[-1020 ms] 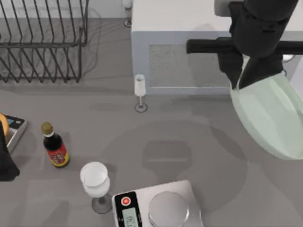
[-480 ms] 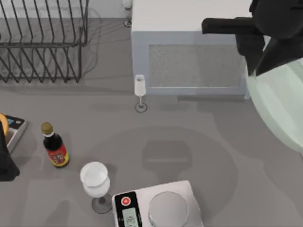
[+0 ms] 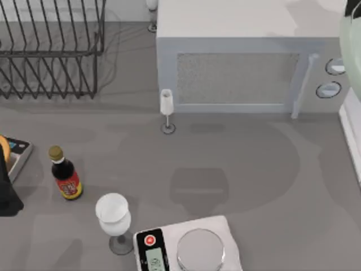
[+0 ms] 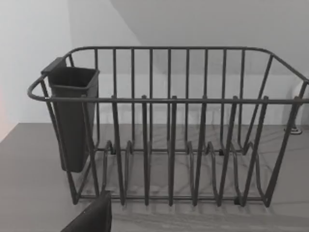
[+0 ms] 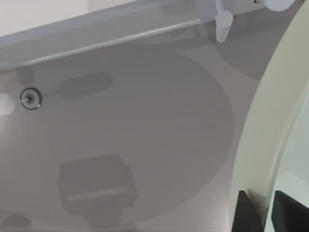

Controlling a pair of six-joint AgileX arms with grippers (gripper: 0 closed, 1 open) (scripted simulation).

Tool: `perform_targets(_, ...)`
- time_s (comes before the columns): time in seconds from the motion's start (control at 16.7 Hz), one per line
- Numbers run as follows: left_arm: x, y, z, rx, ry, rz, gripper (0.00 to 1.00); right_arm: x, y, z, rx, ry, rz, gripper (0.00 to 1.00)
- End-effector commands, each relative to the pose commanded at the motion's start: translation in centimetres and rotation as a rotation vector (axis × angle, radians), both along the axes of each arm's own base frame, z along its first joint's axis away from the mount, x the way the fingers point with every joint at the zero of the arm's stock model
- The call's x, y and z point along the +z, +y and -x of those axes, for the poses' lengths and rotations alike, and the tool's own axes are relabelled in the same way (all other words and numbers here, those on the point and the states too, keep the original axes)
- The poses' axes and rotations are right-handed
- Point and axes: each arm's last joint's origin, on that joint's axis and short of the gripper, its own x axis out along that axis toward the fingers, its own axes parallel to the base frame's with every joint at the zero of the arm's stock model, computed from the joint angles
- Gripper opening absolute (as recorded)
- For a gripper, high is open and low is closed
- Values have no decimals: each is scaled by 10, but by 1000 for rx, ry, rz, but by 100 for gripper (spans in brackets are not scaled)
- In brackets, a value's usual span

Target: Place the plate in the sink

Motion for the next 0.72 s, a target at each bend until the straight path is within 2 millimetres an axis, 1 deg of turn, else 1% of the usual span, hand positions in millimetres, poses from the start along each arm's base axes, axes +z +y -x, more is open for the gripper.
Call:
perform_targets(0.06, 0, 0, 0, 0, 0, 0, 100, -2, -19, -18, -23, -25, 1, 0)
perform_targets(0.12, 0, 0, 0, 0, 0, 0, 100, -9, -40, -36, -36, -40, 10, 0)
perform_targets(0.18, 0, 0, 0, 0, 0, 0, 100, -22, -60, -56, -35, -38, 28, 0)
perform_targets(0.24, 0, 0, 0, 0, 0, 0, 100, -40, -79, -76, -21, -20, 49, 0)
perform_targets(0.36, 0, 0, 0, 0, 0, 0, 100, -87, -109, -108, 46, 53, 92, 0)
perform_targets(0.42, 0, 0, 0, 0, 0, 0, 100, -110, -119, -120, 89, 95, 109, 0)
perform_targets(0.54, 0, 0, 0, 0, 0, 0, 100, -151, -132, -135, 168, 183, 130, 0)
perform_targets(0.6, 0, 0, 0, 0, 0, 0, 100, -166, -135, -139, 199, 221, 135, 0)
perform_targets(0.66, 0, 0, 0, 0, 0, 0, 100, -178, -137, -142, 222, 249, 139, 0)
perform_targets(0.72, 0, 0, 0, 0, 0, 0, 100, -185, -138, -143, 236, 265, 141, 0)
